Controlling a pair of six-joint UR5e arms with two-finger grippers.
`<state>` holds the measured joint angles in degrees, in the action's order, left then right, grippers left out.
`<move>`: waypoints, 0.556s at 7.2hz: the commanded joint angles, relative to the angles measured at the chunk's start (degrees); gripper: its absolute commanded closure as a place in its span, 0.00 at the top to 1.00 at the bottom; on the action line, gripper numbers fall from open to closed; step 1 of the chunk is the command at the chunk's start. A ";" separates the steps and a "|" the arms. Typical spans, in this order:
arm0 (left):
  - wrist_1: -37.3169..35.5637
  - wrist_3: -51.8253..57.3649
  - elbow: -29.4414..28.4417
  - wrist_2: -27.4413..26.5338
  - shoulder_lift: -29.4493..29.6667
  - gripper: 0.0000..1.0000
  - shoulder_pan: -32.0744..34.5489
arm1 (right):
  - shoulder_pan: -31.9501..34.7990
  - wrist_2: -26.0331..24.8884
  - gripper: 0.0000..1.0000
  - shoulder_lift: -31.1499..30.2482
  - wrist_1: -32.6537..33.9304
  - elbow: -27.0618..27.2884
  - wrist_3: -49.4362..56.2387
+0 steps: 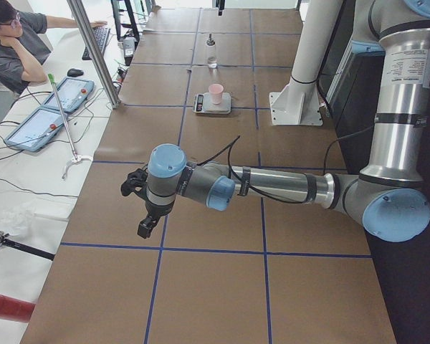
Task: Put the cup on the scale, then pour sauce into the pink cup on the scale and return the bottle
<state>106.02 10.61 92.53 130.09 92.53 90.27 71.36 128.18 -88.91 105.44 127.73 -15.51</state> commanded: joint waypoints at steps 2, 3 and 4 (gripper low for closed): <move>0.07 0.29 -0.24 0.17 -0.68 1.00 0.00 | 14.12 6.38 1.00 -3.01 -0.32 -14.13 27.82; -0.11 0.38 -0.24 0.25 -0.95 1.00 0.00 | 14.07 4.73 1.00 -5.90 0.55 -13.04 27.81; -0.28 0.38 -0.50 0.25 -1.47 1.00 0.00 | 13.28 4.80 1.00 -6.45 -0.14 -17.64 27.46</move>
<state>105.92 10.93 92.22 130.31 91.59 90.26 84.63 133.26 -93.76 105.56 113.98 10.86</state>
